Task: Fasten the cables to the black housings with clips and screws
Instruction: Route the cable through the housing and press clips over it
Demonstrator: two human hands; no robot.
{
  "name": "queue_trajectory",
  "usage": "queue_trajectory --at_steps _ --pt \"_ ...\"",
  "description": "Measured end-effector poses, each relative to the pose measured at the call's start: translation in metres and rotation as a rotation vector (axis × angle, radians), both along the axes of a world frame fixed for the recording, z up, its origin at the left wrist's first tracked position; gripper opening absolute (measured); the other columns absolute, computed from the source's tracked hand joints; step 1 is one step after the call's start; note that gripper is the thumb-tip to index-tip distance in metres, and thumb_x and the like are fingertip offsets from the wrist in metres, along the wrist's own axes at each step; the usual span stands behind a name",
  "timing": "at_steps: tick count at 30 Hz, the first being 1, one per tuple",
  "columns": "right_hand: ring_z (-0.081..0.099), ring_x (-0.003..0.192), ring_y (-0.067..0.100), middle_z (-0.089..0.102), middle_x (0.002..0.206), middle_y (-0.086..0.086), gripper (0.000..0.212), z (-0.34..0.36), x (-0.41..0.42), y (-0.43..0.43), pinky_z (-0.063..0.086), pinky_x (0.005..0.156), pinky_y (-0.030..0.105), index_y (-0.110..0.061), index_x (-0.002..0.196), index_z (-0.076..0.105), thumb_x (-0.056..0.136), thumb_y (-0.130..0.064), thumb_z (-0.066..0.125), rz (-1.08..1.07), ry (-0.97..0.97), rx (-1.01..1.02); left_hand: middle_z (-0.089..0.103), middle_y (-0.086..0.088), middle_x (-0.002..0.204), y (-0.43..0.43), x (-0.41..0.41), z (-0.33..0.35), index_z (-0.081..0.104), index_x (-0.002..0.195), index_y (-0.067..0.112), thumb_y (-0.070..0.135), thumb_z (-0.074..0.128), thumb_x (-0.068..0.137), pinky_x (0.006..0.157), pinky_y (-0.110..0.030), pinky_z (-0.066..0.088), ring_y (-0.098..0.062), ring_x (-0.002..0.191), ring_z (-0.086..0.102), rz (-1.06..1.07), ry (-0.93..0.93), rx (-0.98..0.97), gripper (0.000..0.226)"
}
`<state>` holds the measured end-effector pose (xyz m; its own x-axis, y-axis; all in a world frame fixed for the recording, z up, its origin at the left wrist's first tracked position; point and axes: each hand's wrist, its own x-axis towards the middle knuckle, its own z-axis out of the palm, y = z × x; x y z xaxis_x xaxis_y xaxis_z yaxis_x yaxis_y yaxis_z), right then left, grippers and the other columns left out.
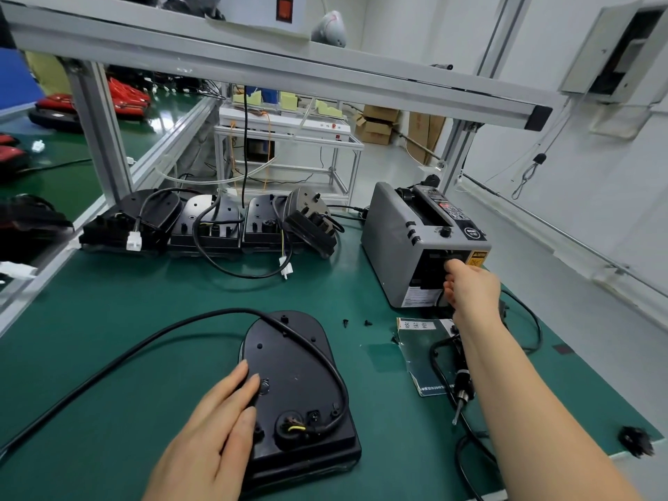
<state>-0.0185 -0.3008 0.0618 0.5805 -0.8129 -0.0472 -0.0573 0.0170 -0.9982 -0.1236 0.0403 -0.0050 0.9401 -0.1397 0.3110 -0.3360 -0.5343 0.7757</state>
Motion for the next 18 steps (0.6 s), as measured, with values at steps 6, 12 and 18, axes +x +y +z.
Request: queue_trajectory --at_steps 6,12,18 --pt "0.052 0.053 0.008 0.060 0.067 0.000 0.007 0.006 -0.020 0.010 0.040 0.045 0.017 -0.011 0.081 0.063 0.084 -0.016 0.066 0.186 -0.030 0.022 0.029 0.050 0.132 0.004 0.003 0.002 0.054 0.114 0.053 0.045 0.043 0.080 0.084 -0.012 0.035 0.027 0.118 0.031 -0.034 0.025 -0.002 0.037" --pt "0.050 0.070 0.009 0.061 0.070 -0.007 0.013 0.024 -0.047 0.067 0.039 0.070 0.026 -0.021 0.067 0.069 0.080 -0.023 0.067 0.719 0.047 -0.176 0.056 0.038 0.111 0.011 0.018 0.015 0.066 0.097 0.048 0.036 0.052 0.086 0.091 -0.020 0.037 0.013 0.111 0.048 -0.004 0.053 -0.129 0.022" --pt "0.054 0.077 0.005 0.061 0.083 -0.007 0.017 0.032 -0.058 0.144 0.040 0.074 0.009 -0.024 0.056 0.061 0.071 -0.022 0.068 1.203 0.050 -0.248 0.057 0.033 0.098 0.009 0.040 0.019 0.061 0.093 0.045 0.014 0.055 0.091 0.083 -0.002 0.031 0.007 0.104 0.048 0.050 0.073 -0.076 0.032"
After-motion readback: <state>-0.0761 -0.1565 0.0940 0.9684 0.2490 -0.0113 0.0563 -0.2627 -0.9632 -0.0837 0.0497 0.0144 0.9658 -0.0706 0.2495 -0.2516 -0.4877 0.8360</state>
